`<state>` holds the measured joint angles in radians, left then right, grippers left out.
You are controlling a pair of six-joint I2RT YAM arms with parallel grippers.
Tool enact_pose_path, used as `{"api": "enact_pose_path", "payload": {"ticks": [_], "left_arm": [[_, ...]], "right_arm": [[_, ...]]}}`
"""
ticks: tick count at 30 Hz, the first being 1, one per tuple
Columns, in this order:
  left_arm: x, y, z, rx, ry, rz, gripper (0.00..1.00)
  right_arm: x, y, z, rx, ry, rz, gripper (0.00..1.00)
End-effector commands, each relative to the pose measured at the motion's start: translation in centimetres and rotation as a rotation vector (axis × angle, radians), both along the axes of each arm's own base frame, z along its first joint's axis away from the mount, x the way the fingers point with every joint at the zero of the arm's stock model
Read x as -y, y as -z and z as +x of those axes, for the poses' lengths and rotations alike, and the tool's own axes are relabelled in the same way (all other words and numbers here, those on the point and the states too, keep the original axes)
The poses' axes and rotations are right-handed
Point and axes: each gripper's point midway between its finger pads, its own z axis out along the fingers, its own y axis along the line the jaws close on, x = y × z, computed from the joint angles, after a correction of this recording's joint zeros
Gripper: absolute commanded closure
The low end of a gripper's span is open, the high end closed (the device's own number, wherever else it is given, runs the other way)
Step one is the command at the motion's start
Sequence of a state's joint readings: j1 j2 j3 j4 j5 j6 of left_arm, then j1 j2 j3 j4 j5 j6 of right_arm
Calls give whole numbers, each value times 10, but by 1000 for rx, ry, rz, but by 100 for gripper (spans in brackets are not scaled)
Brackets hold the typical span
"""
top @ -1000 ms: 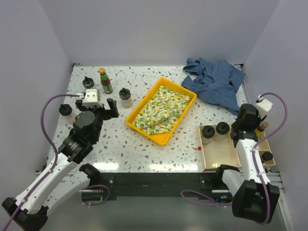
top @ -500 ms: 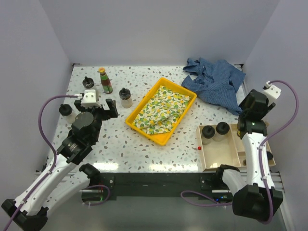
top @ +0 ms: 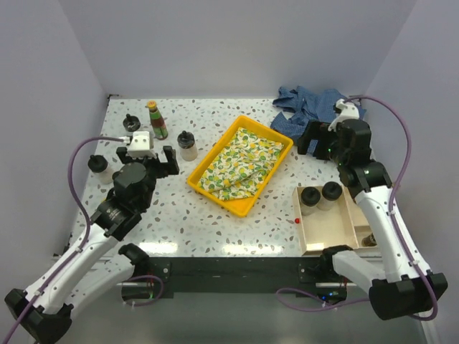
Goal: Organize the condiment bottles
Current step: Pick up the bottle from the center of the board.
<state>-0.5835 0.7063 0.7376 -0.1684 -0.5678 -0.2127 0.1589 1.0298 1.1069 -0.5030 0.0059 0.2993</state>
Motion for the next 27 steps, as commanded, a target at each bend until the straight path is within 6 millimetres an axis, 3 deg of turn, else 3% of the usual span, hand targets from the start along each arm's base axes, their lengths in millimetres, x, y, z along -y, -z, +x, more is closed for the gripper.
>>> {"api": "enact_pose_path", "payload": {"ticks": [1,3,6,7,9,10,12,13,14,19,27], "left_arm": [[20,11,15,-57,58,31,1],[28,16,31,-129,53,35,3],[44,26,52,-229,84,63,5],[49,41,59,-286,95,87,5],[57,30,73,-286,109,75,5],[65,41,80,-323,134,83,5],[71,39,93,-331,146,76,5],[74,55,99,-378,151,91,5],[76,52,106,-381,152,87,5],[70,94,131,-504,107,119,7],[57,115,157,-542,40,142,4]], "right_arm": [[-45,-30,-28,72,-171,112,1],[-54,-31,-36,85,-212,144,1],[-51,-39,-48,121,-211,151,1],[-49,-44,-53,139,-210,153,1],[-49,-47,-59,148,-219,159,1],[-49,-53,-65,169,-228,167,1],[-52,-56,-73,176,-255,177,1],[-52,-61,-79,196,-262,182,1],[-51,-62,-82,201,-264,183,1],[-45,-67,-98,235,-269,164,1],[-39,-70,-110,259,-269,135,1]]}}
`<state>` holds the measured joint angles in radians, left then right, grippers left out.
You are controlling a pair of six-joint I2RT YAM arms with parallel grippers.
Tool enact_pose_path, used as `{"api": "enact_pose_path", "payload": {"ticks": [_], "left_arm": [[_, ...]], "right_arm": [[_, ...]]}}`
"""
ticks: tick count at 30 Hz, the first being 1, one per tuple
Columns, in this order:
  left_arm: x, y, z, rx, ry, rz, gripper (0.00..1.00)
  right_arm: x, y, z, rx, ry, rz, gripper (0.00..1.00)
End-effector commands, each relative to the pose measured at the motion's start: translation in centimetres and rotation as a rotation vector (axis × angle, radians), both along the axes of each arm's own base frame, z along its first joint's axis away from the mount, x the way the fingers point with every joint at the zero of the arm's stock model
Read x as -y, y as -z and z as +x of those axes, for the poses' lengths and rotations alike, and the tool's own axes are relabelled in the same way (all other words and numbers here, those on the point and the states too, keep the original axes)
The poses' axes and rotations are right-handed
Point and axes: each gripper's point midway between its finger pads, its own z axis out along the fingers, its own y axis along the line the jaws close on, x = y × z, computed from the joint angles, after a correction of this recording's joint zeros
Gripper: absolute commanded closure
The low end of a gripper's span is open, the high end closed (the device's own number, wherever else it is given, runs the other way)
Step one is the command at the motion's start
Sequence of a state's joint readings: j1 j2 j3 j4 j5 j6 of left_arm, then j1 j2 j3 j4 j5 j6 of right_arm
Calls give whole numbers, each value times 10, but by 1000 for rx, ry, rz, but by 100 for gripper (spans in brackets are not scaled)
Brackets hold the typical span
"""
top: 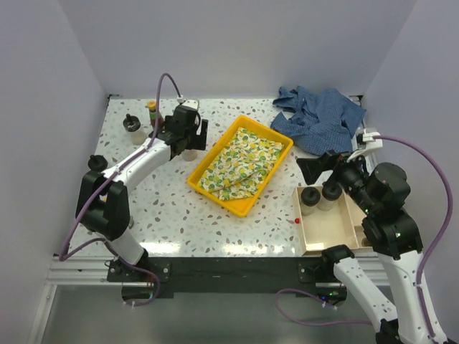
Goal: Organize the condiment bottles
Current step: Pick up the bottle from the center of the board.
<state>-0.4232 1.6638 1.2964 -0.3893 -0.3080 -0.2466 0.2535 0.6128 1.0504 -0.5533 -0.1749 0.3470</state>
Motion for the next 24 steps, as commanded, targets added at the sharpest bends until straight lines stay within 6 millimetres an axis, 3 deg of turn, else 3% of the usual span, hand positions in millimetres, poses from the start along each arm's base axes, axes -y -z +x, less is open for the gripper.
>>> {"api": "enact_pose_path", "payload": {"ticks": [1,8,10,20,22,24], "left_arm": [[-4,-13,16,47,-31,-7,4],[-20,9,30,13,-46,23,8],[-16,16,33,-1,-22,1,10],[-11,24,36,-3,47,22,33],[-12,21,39,15,47,27,34],[-13,22,40,13,52,40,26]], "right_arm": [[0,8,-3,-18,-11,-31,1],[6,7,-9,-13,6,-36,1],[7,5,-11,-2,16,-33,1],[14,-8,-19,31,37,-37,1],[15,-8,-19,36,40,-37,1],[15,-9,-20,39,42,-38,1]]}}
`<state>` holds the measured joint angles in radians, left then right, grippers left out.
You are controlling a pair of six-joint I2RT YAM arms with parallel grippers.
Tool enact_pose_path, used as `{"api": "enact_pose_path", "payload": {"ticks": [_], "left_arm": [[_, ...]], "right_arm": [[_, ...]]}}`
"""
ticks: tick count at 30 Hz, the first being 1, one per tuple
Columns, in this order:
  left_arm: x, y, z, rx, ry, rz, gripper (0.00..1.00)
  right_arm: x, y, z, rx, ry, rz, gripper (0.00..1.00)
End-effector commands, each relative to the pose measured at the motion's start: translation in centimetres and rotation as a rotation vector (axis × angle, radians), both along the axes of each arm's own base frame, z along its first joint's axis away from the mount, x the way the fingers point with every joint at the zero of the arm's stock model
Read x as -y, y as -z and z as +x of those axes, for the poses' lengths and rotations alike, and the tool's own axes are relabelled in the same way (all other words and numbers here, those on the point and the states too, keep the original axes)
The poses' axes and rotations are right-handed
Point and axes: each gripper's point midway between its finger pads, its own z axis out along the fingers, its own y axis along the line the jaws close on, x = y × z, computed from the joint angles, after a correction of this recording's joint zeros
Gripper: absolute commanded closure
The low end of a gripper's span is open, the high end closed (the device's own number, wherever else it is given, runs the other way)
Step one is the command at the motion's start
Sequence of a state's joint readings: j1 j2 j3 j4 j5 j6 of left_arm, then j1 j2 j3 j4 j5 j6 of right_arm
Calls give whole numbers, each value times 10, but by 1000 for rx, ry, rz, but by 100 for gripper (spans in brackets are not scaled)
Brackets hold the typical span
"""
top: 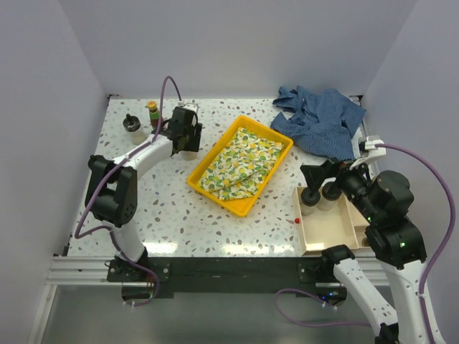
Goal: Organize the condiment bottles
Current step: Pick up the bottle from the center of the board.
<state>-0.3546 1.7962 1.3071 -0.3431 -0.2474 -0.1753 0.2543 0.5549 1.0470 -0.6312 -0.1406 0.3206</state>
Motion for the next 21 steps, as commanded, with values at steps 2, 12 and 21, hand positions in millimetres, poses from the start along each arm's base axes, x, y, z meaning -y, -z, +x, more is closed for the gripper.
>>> {"api": "enact_pose_path", "payload": {"ticks": [2,12,21], "left_arm": [[3,-24,23,96,31,10,20],[8,-24,33,113,59,22,25],[11,-106,28,267,59,-59,96]], "right_arm": [[5,-18,-6,51,13,-8,1],[6,-22,-9,74,7,-26,1],[3,-20,-9,-1,-17,-51,1]]}}
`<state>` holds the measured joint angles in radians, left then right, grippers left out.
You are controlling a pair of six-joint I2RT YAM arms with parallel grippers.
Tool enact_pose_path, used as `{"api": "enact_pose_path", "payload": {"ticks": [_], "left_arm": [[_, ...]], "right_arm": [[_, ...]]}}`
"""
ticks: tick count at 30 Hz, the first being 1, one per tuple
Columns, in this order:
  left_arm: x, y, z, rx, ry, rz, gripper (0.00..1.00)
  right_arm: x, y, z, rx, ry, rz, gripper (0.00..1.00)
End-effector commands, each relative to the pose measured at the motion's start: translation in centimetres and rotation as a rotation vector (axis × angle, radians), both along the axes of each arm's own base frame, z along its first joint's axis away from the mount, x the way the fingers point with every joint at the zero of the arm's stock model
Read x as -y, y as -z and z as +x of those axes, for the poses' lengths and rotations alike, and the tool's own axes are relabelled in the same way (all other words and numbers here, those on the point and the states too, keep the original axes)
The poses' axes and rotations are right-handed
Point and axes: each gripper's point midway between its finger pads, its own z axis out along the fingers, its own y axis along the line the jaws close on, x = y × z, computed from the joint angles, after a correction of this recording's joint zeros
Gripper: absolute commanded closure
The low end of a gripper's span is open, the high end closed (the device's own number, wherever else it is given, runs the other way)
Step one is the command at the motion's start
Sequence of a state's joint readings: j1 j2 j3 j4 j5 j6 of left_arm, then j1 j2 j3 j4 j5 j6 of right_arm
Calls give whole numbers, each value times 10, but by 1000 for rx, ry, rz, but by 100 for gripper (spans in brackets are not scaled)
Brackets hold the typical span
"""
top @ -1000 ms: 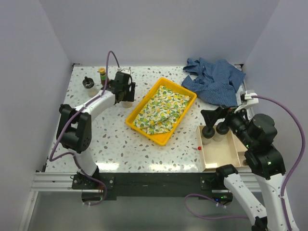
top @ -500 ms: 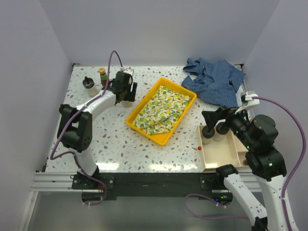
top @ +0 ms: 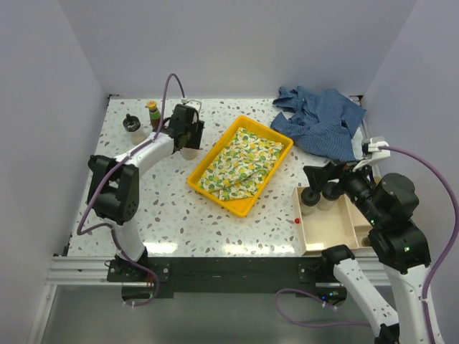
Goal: Organize the condiment bottles
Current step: Pick up the bottle from the center of the board, then place the bottle in the storage box.
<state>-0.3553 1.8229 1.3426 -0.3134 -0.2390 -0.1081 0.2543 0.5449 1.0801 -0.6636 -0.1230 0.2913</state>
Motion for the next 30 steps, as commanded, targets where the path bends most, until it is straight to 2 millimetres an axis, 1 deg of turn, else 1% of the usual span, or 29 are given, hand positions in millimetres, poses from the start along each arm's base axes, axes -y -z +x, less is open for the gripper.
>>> {"api": "enact_pose_path", "payload": {"ticks": [1,2,3,4,5,6,7,8,9,10,11,12,13,14,15,16,17,18,19,20,21,22,23,24,25,27,28,29,30], "left_arm": [[12,-117,12,256,30,-127,98],[17,-129,9,272,41,-154,100],[19,-150,1,303,55,-181,100],[27,-166,-4,325,82,-208,100],[39,-175,-12,335,109,-227,100],[45,-194,-23,364,131,-244,100],[54,-203,-31,376,155,-256,100],[76,-209,-46,381,207,-272,100],[86,-219,-58,393,235,-285,100],[98,-223,-69,388,263,-309,100],[120,-226,-86,377,321,-339,100],[130,-230,-99,371,352,-357,100],[139,-231,-110,362,371,-379,100],[160,-231,-130,351,425,-394,100],[167,-237,-143,358,449,-410,100],[176,-232,-153,345,461,-422,100],[194,-231,-173,331,517,-442,100],[202,-233,-183,331,540,-462,100],[209,-229,-192,319,556,-469,100],[224,-227,-210,303,598,-491,100],[232,-229,-219,308,616,-511,100],[238,-225,-227,298,623,-521,100],[251,-224,-245,287,664,-539,100],[259,-224,-252,290,684,-560,100],[269,-224,-269,279,717,-582,100],[283,-225,-282,282,747,-604,100],[290,-225,-292,273,769,-614,100],[296,-226,-296,275,780,-626,100],[303,-223,-298,266,789,-625,100]], "right_arm": [[-5,-12,-4,-37,-42,-29,1],[-6,-16,-7,-41,-54,-33,1],[-7,-17,-9,-42,-66,-32,1],[-7,-19,-9,-38,-67,-31,1],[-7,-24,-11,-21,-65,-21,1],[-7,-27,-13,-7,-64,-17,1],[-5,-32,-17,17,-61,-12,1],[-4,-38,-20,38,-61,-5,1],[-4,-42,-23,47,-64,-1,1],[-4,-53,-30,81,-76,2,1],[-2,-55,-34,88,-82,-24,1],[-1,-59,-37,97,-80,-31,1],[4,-72,-45,127,-66,-31,1],[8,-74,-49,131,-53,-41,1],[11,-80,-53,149,-42,-42,1],[13,-86,-58,170,-37,-38,1],[17,-99,-69,223,-29,-25,1],[18,-105,-75,251,-26,-14,1],[20,-112,-81,284,-23,-1,1],[22,-122,-86,321,-17,23,1],[25,-130,-96,361,-13,42,2],[27,-137,-102,388,-3,57,1],[30,-143,-106,414,6,73,1],[33,-148,-114,442,14,85,1],[35,-151,-117,459,22,93,1],[41,-157,-124,491,45,107,1],[43,-158,-130,506,51,117,1],[46,-161,-133,519,60,127,1],[47,-162,-135,528,68,133,1]]}}
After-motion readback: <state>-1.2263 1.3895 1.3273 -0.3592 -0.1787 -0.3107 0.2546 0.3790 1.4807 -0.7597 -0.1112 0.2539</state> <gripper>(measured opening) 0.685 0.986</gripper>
